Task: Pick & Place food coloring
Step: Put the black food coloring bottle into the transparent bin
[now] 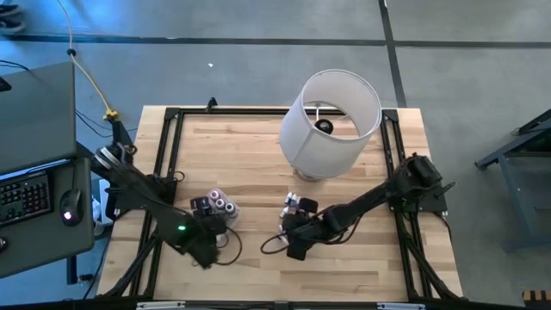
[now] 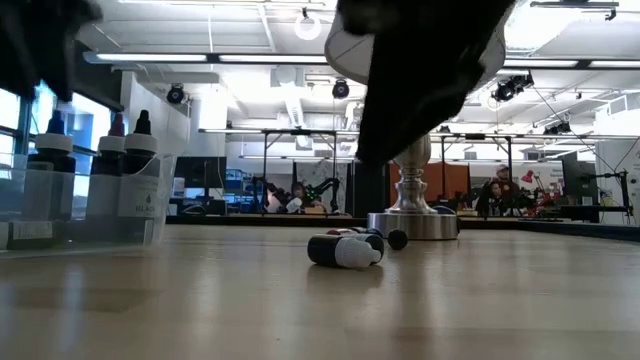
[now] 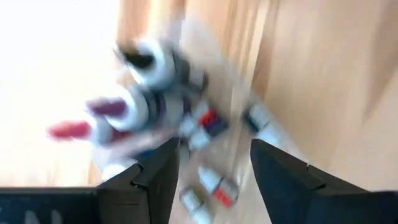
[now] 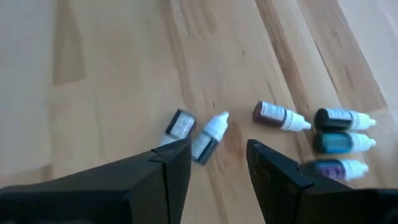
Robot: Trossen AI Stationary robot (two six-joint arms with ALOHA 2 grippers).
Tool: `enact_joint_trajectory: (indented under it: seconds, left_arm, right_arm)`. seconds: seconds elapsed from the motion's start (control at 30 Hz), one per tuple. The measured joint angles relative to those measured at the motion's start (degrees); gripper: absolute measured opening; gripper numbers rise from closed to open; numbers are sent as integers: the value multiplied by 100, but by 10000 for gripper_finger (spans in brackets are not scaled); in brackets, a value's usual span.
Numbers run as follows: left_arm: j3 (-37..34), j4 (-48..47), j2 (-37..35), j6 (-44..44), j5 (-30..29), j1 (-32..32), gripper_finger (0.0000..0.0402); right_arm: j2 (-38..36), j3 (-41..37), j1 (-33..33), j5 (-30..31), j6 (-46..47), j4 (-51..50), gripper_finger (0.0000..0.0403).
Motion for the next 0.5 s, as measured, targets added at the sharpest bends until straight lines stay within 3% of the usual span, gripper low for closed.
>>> enact_joint_trajectory:
  seconds: [0.2, 0.3, 0.5]
  left_arm:
    - [-81, 218, -681, -500, -1936, -774, 193]
    - [-207, 532, -776, -560, -2615, -1090, 193]
    - [-622, 1132, -773, -550, -2894, -1317, 193]
  right_arm:
    - [370, 2, -229, -202, 319, 59, 149]
    - [513, 2, -300, -329, 409, 163, 149]
    - [706, 15, -306, -444, 418, 370, 149]
